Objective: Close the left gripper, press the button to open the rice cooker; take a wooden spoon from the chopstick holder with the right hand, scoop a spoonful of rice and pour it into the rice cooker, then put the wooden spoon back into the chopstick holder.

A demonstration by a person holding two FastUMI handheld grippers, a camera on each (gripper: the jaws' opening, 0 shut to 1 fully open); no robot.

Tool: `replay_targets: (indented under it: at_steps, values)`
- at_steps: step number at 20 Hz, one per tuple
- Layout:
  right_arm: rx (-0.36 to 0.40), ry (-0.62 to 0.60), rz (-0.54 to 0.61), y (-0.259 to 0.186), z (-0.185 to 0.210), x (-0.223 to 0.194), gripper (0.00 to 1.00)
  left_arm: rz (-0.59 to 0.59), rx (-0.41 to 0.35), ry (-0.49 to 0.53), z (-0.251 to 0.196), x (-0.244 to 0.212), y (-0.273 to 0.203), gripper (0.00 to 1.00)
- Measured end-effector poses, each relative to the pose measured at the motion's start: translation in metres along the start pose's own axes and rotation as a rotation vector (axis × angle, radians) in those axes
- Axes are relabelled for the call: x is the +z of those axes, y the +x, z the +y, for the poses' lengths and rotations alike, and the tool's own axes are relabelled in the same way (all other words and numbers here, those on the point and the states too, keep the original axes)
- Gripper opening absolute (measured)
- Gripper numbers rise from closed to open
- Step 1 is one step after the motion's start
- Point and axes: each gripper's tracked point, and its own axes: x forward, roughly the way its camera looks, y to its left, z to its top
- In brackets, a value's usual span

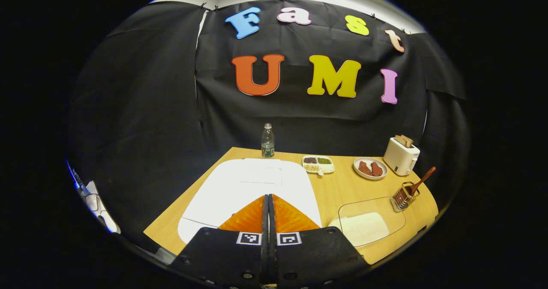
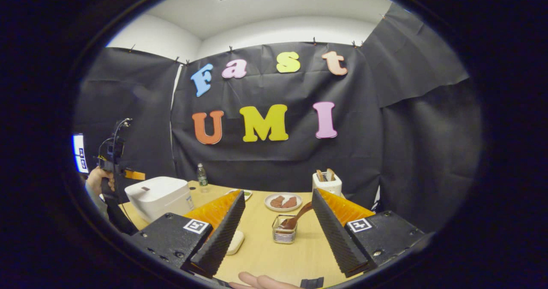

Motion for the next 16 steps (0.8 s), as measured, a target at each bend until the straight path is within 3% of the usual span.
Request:
replay_targets:
  at_steps: [5, 6, 10, 15, 16]
  values:
    - [0.015, -0.015, 0.063, 0.014, 0.013, -0.025, 1.00, 0.059, 0.032, 0.004, 0.014, -0.016, 0.016, 0.00]
    - [0.016, -0.009, 0.058, 0.015, 0.015, -0.025, 0.96, 0.069, 0.046, 0.009, 0.017, -0.020, 0.020, 0.00]
    - [0.060, -0.051, 0.049, 0.015, 0.032, -0.033, 1.00, 0.140, 0.046, -0.011, 0.018, -0.036, 0.023, 0.00]
    - [0.069, -0.082, 0.059, 0.021, 0.038, -0.044, 0.96, 0.188, 0.086, -0.010, 0.018, -0.040, 0.016, 0.00]
    - [0.070, -0.084, 0.065, 0.023, 0.038, -0.048, 1.00, 0.188, 0.088, 0.002, 0.018, -0.040, 0.016, 0.00]
